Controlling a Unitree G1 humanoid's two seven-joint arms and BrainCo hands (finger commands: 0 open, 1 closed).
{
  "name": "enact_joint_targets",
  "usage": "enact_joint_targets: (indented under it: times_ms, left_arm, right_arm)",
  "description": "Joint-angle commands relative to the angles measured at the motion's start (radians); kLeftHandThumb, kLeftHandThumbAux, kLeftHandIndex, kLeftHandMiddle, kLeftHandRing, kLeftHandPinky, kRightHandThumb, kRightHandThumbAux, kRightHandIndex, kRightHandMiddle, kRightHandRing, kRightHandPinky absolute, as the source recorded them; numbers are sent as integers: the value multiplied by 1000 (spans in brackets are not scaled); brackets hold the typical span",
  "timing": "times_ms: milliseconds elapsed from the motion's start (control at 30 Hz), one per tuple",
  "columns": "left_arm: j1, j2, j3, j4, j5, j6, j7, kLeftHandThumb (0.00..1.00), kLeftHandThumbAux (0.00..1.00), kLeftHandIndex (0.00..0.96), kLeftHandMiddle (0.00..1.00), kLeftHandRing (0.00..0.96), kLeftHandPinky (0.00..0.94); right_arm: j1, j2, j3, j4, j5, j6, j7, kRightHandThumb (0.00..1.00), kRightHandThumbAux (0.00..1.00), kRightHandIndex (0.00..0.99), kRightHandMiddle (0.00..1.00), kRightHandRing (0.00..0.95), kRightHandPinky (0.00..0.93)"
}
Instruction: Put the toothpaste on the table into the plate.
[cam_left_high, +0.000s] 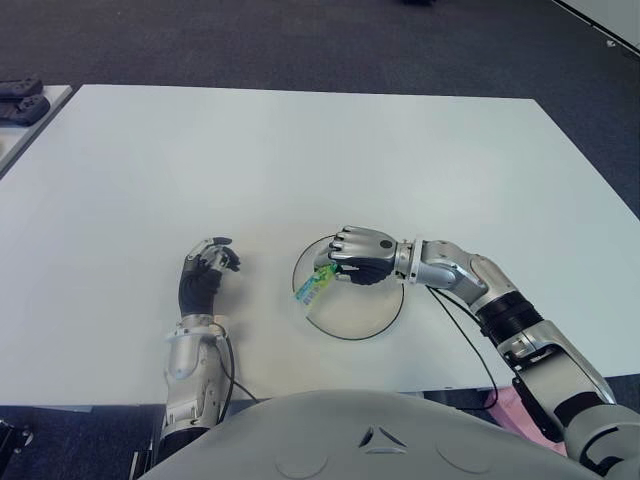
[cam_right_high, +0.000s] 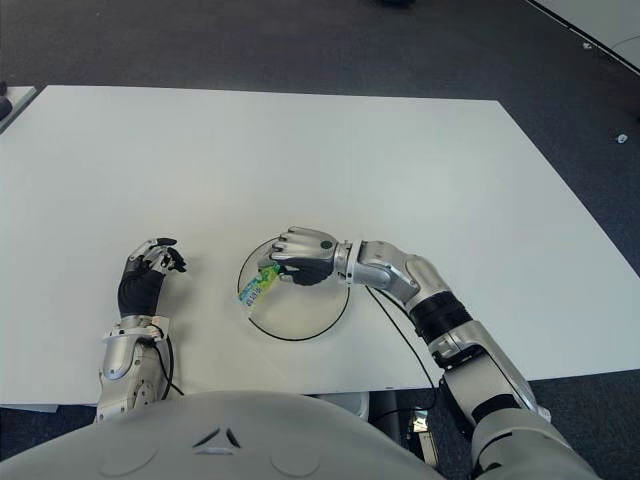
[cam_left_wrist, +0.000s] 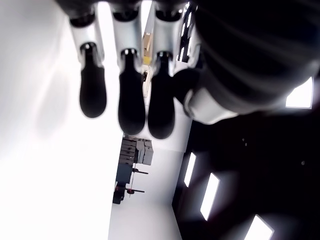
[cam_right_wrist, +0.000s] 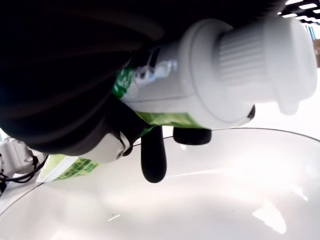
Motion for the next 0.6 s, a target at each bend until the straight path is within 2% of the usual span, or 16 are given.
enact_joint_targets:
  times_ms: [33, 133, 267, 400, 467, 500, 533, 600]
  left_arm:
    - [0, -1, -4, 2, -2, 21, 8, 703, 718, 434, 608, 586, 573]
    - [-1, -2, -3, 2, -4, 24, 9, 704, 718, 434, 608, 585, 576]
    - [-4, -2, -2, 5, -8, 21, 5, 704, 718, 434, 603, 584, 577]
    - [-7, -2, -2, 9, -11, 16, 1, 705, 718, 435, 600, 585, 584]
    - [-7, -1, -2, 10, -10, 16, 2, 705, 717, 435, 603, 587, 588]
    - [-8, -1, -2, 10, -10, 16, 3, 705, 717, 435, 604, 588, 589]
    - [-9, -1, -2, 11, -8, 16, 5, 705, 717, 435, 605, 589, 590]
    - [-9, 0, -2, 11, -5, 17, 8, 705, 717, 435, 606, 590, 591]
  right_arm:
    - [-6, -33, 11, 28, -63, -23, -47, 850, 675, 412, 555, 884, 872]
    - [-3, -51, 4, 23, -47, -32, -52, 848, 675, 416, 559, 878, 866]
    - [-1, -61, 4, 20, -2, -32, -23, 845, 675, 418, 570, 818, 779]
    - [-9, -68, 14, 16, 44, -22, 36, 837, 678, 403, 545, 686, 657]
    - [-12, -70, 13, 9, 37, -21, 40, 768, 693, 414, 551, 619, 589]
    - [-13, -71, 11, 5, 30, -21, 40, 644, 609, 385, 489, 536, 524]
    - [-13, -72, 10, 0, 22, -18, 38, 562, 555, 365, 448, 482, 482]
    - [-11, -73, 6, -9, 12, -12, 35, 480, 504, 306, 352, 384, 411]
